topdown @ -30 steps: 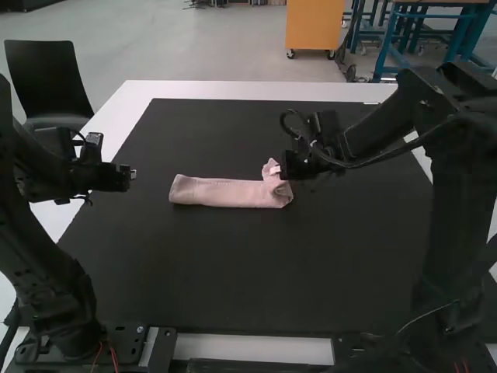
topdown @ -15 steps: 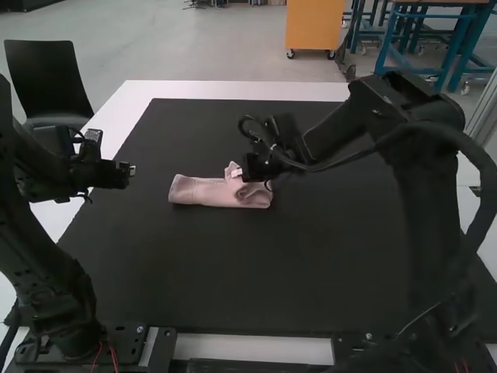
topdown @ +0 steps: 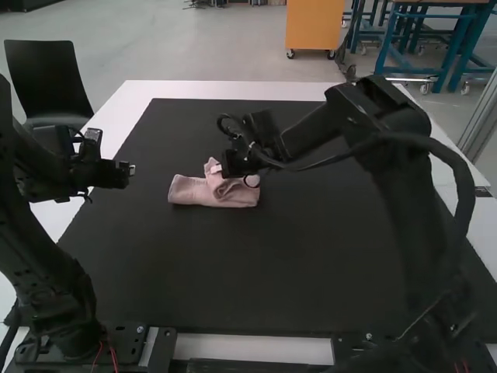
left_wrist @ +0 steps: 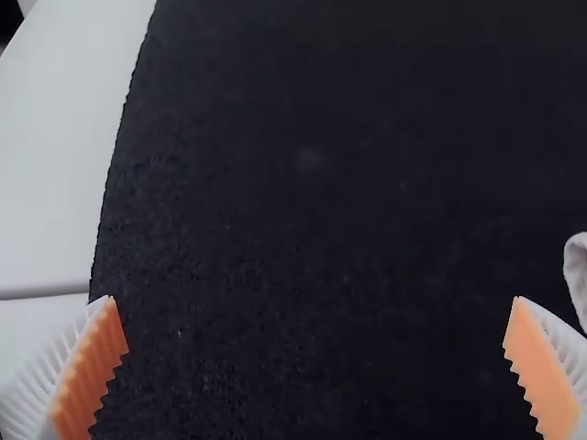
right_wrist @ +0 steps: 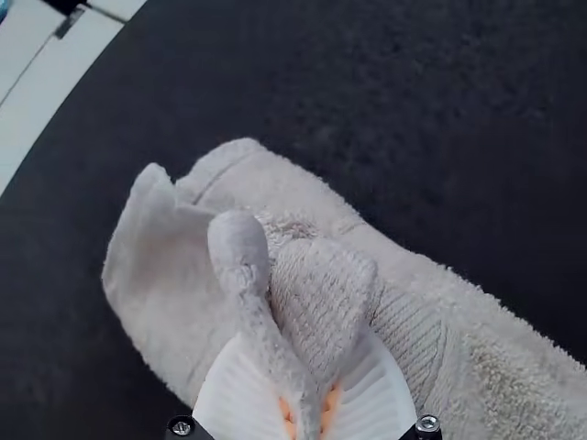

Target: Fold the towel.

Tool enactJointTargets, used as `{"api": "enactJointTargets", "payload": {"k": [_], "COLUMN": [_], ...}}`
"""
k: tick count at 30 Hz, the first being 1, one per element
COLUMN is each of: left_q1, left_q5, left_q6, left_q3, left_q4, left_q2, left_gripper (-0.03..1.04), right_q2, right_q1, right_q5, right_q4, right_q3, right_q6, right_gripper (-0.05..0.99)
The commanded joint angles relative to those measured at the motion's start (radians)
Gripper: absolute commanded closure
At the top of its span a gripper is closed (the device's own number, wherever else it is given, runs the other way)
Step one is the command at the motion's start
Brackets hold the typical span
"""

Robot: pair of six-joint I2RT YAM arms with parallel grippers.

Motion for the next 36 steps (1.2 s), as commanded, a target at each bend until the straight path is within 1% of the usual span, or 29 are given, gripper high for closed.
{"api": "enactJointTargets", "payload": {"k": [1,7,13,19,20,22,25,27,28,29,32,34,36], "left_q1": [0.009,0.002,0.007,0.006,0.006,0.009,0.007,0.009,0.009,0.01,0.015,0.016,0.016], "left_q5": [0.005,0.005,0.005,0.003,0.003,0.001,0.001,0.001,0.001,0.001,-0.014,-0.015,-0.032], "left_q6": [0.01,0.007,0.008,0.013,0.013,0.01,0.01,0.013,0.013,0.015,0.015,0.013,0.012], "left_q3": [-0.01,-0.016,-0.016,-0.022,-0.024,-0.03,-0.035,-0.036,-0.038,-0.041,-0.047,-0.052,-0.058], "left_q4": [0.009,0.01,0.01,0.01,0.015,0.027,0.03,0.03,0.028,0.028,0.032,0.042,0.055], "left_q2": [-0.019,-0.019,-0.019,-0.019,-0.019,-0.019,-0.019,-0.019,-0.024,-0.027,-0.043,-0.053,-0.06], "left_gripper": [0.04,0.04,0.04,0.04,0.04,0.04,0.04,0.04,0.04,0.04,0.04,0.04,0.04], "right_q2": [0.01,0.05,0.085,0.109,0.109,0.109,0.108,0.103,0.1,0.096,0.073,0.056,0.042], "right_q1": [0.026,0.052,0.076,0.104,0.109,0.116,0.125,0.13,0.133,0.135,0.142,0.147,0.148], "right_q5": [-0.018,-0.018,-0.02,-0.02,-0.02,-0.02,-0.018,-0.017,-0.014,-0.012,-0.01,-0.01,-0.012], "right_q4": [0.004,-0.01,-0.024,-0.028,-0.03,-0.033,-0.05,-0.065,-0.074,-0.082,-0.091,-0.093,-0.1], "right_q3": [0.058,0.119,0.168,0.213,0.217,0.226,0.242,0.251,0.254,0.26,0.265,0.265,0.265], "right_q6": [0.012,0.02,0.03,0.058,0.063,0.069,0.073,0.072,0.07,0.07,0.072,0.086,0.098], "right_gripper": [0.96,0.96,0.96,0.95,0.92,0.77,0.65,0.51,0.47,0.45,0.45,0.45,0.46]}}
